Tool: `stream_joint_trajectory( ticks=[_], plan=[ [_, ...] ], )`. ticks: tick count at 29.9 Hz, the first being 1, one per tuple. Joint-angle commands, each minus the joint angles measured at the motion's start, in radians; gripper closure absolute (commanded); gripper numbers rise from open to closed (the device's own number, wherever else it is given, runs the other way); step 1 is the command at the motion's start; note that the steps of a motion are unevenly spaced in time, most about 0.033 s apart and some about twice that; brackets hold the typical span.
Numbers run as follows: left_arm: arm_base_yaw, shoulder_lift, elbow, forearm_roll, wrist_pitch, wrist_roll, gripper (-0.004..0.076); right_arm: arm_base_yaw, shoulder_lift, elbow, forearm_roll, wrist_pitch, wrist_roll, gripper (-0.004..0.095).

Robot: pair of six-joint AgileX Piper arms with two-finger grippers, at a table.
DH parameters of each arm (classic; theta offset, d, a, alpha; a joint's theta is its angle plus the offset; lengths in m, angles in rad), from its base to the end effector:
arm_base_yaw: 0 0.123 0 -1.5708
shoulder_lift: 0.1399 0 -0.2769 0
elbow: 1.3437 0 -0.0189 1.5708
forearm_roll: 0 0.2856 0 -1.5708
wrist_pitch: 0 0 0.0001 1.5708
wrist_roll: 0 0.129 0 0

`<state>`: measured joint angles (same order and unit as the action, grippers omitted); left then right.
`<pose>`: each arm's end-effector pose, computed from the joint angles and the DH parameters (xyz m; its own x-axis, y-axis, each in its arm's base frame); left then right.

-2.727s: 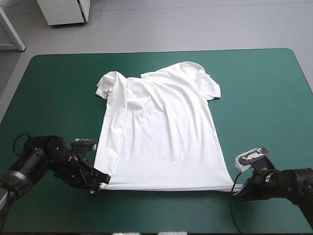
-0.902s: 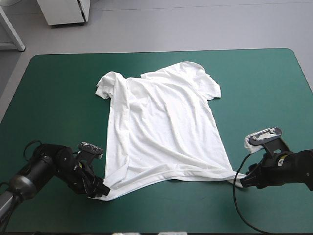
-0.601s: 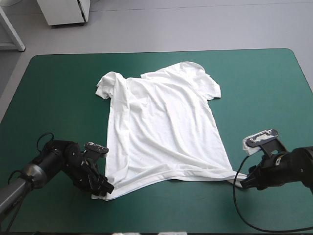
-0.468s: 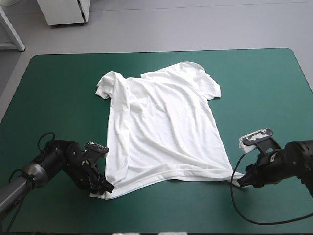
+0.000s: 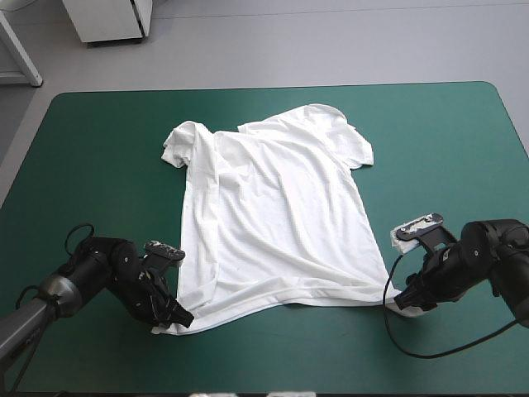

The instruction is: Fold the cloth

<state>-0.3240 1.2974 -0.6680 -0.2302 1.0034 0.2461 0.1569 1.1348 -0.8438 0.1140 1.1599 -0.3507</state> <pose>0.2027 -0.0943 0.1397 -0.9019 0.4277 -0.0603 0.4311 0.8829 -0.1864 0.2244 0.0491 0.2230 -0.8684 -0.4398 -0.2290 -0.4588 0.8879 0.0348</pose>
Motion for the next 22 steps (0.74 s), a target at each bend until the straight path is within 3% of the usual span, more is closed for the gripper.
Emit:
stream_joint_trajectory(
  ticks=[1, 22],
  plan=[
    [-0.008, -0.018, -0.017, -0.025, 0.006, 0.000, 0.0733, 0.000, 0.027, -0.025, 0.011, -0.024, -0.024, 0.0393],
    [-0.008, -0.018, -0.017, -0.025, 0.001, 0.002, 0.0733, 0.000, 0.222, 0.031, 0.050, -0.074, -0.065, 0.0431]
  ],
)
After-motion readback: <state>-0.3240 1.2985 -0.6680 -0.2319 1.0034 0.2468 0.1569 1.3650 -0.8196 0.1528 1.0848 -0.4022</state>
